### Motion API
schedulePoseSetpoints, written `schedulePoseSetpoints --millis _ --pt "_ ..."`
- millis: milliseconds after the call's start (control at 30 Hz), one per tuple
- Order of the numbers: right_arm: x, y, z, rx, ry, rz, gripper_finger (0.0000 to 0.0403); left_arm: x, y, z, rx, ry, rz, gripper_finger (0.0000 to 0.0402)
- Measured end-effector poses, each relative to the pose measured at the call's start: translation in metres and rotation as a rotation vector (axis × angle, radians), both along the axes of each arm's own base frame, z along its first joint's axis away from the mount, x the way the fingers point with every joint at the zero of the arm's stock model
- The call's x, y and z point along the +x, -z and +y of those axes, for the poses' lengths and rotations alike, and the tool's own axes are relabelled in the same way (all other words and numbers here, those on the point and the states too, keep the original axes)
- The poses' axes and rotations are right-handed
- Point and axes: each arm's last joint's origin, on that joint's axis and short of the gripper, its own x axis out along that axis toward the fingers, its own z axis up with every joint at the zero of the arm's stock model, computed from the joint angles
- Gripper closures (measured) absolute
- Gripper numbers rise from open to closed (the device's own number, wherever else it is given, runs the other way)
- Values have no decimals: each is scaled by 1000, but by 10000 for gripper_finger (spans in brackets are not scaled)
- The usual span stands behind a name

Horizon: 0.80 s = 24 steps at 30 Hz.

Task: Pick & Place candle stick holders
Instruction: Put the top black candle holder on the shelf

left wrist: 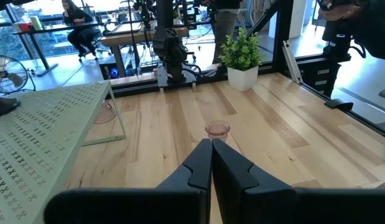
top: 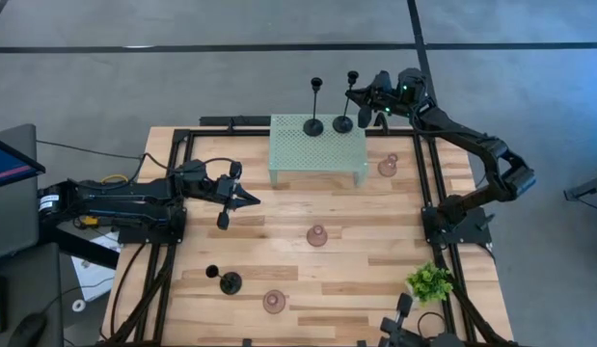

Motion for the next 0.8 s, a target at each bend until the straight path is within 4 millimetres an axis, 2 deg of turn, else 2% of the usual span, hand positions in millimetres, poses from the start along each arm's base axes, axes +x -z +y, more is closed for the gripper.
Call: schedulePoseSetpoints --millis 367,633,800 --pt "-1 -1 2 5 -22 -5 402 0 0 0 0 0 0 390" --pt "-11 -19 16 -20 -31 -22 403 0 0 0 0 0 0 390" --pt "-12 -20 19 -29 -30 -10 403 0 0 0 0 0 0 390"
